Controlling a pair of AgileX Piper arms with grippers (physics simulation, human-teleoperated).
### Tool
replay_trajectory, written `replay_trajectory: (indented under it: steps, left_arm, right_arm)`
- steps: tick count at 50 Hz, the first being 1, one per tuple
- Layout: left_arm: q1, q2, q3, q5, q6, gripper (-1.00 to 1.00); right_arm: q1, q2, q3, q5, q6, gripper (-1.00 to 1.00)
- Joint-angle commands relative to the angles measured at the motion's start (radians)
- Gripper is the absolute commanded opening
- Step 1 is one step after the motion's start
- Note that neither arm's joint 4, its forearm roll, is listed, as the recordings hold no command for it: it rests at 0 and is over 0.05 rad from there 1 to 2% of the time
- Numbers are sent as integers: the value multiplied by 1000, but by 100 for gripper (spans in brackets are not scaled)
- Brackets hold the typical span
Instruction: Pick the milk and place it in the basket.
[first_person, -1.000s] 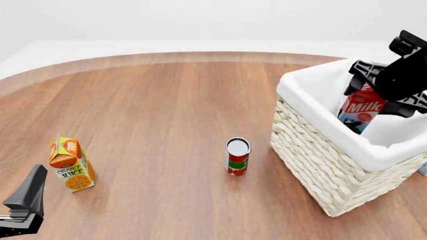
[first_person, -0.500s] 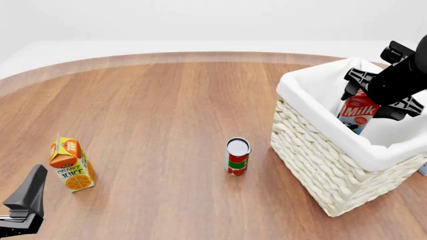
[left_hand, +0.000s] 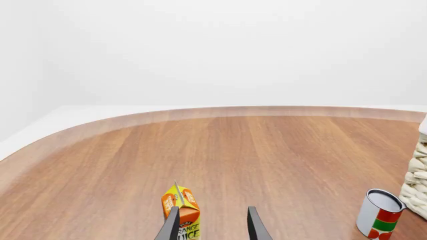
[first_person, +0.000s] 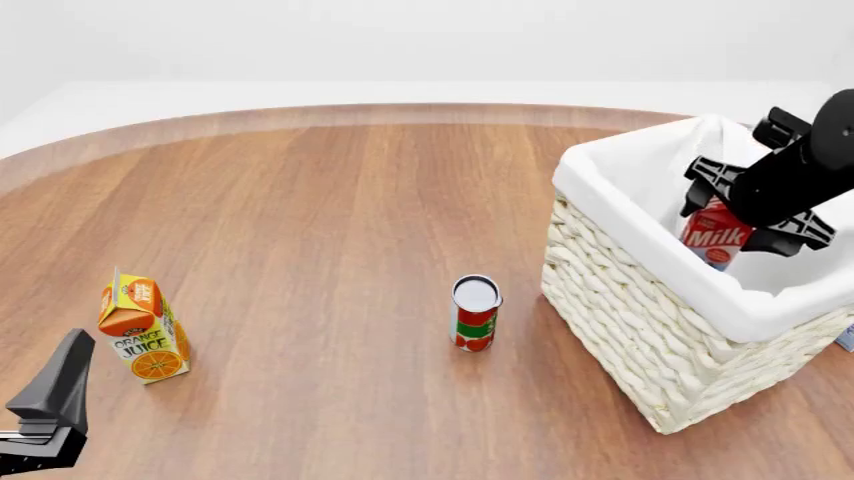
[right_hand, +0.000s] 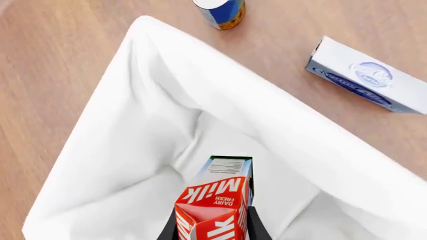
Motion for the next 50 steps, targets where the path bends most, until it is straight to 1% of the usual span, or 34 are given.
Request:
replay_trajectory:
  steps: [1, 7, 13, 18, 32, 44, 45, 50]
  left_arm:
    - [0, 0, 0, 0, 0, 100]
    - [0, 0, 0, 0, 0, 100]
    - [0, 0, 0, 0, 0, 100]
    - [0, 0, 0, 0, 0, 100]
    - [0, 0, 0, 0, 0, 100]
    - [0, 0, 0, 0, 0, 100]
    - [0, 0, 0, 0, 0, 100]
    - [0, 0, 0, 0, 0, 100]
  right_arm:
    - [-17, 21, 12, -41, 25, -100]
    - [-28, 39, 20, -56, 17, -100]
    - [-25, 49, 39, -77, 29, -100]
    - [-28, 58, 49, -88, 27, -100]
    - [-5, 71, 78, -122, 50, -100]
    - [-7, 81, 76, -131, 55, -100]
    - [-5, 81, 77, -130, 58, 100]
    - [0, 78, 77, -129, 65, 100]
